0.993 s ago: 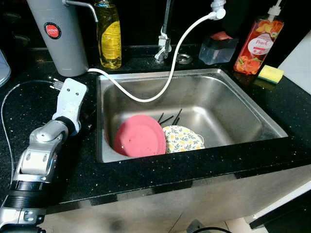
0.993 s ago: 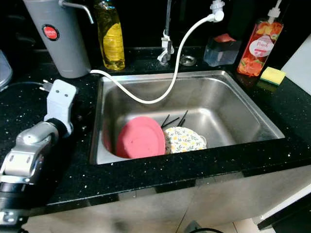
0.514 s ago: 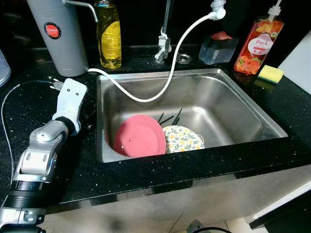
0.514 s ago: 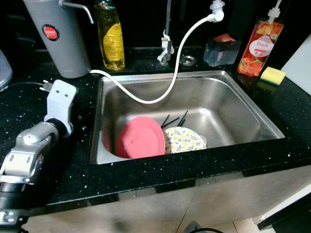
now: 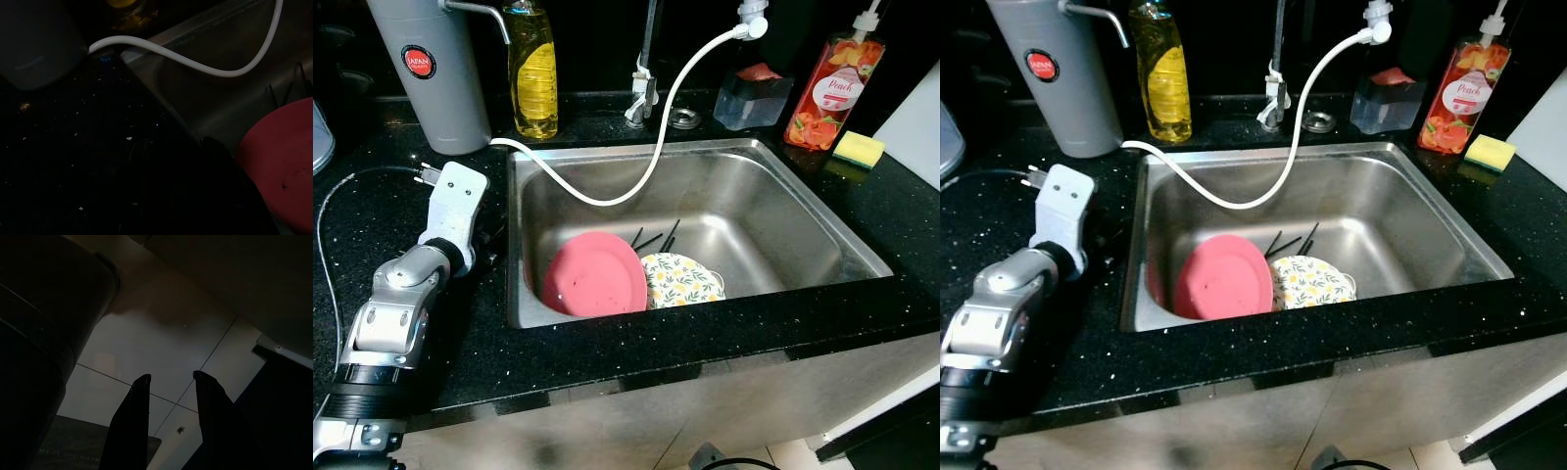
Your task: Kitchen organization
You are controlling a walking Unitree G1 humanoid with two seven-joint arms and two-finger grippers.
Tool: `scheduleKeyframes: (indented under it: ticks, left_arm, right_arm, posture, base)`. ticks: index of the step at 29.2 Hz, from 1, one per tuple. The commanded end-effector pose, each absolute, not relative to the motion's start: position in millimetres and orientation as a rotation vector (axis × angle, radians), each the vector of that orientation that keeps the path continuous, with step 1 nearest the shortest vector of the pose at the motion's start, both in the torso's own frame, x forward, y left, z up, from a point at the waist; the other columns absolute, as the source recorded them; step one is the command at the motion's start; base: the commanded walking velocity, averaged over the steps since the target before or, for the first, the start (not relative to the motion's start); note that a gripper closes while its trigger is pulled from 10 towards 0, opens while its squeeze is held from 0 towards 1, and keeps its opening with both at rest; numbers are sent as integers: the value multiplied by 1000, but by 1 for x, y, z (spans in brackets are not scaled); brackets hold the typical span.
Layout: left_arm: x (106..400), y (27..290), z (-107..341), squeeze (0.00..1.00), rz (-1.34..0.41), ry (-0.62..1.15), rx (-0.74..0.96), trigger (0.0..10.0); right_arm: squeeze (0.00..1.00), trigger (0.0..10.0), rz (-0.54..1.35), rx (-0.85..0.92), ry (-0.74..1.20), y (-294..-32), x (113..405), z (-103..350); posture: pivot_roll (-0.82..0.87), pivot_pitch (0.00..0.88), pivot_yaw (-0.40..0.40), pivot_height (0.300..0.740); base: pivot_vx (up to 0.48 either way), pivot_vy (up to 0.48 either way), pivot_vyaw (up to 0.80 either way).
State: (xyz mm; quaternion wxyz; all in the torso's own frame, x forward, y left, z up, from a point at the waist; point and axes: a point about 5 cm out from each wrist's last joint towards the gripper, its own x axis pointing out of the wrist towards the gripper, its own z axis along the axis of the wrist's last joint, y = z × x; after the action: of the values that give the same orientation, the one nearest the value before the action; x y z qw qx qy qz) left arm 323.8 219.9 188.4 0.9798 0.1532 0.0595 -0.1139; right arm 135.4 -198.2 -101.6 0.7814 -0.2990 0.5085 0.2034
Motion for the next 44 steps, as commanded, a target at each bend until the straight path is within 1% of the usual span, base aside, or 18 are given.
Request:
scheduleKeyframes:
  ticks: [1, 44]
  left_arm:
    - [326, 220, 190, 0, -229, 116, 325, 10000]
    - [326, 220, 190, 0, -228, 116, 322, 10000]
  right_arm:
    - [0, 10000, 433, -641, 1101, -199, 135, -102]
    - [0, 10000, 437, -643, 1102, -199, 135, -102]
  posture:
    - [115, 13, -28, 740]
    - [115, 15, -32, 740]
  base:
    - [0, 0, 0]
    - [0, 0, 0]
